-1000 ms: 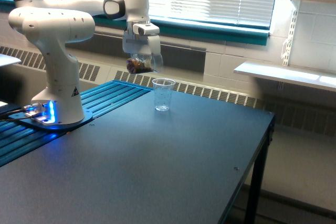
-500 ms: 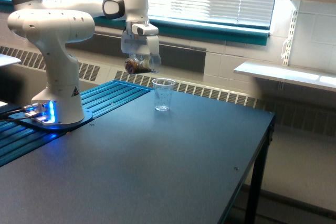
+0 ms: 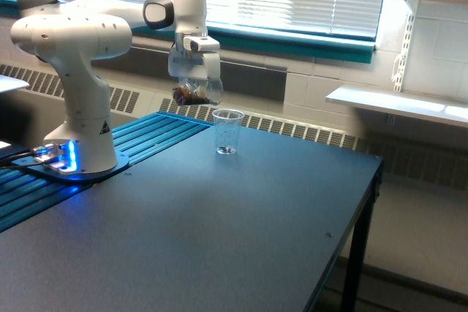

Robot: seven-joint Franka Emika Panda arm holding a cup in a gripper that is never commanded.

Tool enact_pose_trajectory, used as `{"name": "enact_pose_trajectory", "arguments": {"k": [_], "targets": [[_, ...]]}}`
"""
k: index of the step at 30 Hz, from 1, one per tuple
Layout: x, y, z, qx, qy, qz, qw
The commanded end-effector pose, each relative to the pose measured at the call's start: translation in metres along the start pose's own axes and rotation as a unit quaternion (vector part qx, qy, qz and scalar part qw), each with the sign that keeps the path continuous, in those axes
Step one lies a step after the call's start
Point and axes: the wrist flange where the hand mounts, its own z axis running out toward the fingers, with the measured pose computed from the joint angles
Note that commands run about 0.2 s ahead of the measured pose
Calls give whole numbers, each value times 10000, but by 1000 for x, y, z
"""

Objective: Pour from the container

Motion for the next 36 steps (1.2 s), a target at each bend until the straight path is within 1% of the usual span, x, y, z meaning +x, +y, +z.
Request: {"name": "enact_pose_trajectory", "arguments": {"k": [1,17,30,36], "targets": [[-5,7,1,-12,115,193,9997],[-3,7,3,-15,197,280,9994],[3,23,-1,-174,235,342,9990],[14,18,-6,-249,245,224,9991]]}}
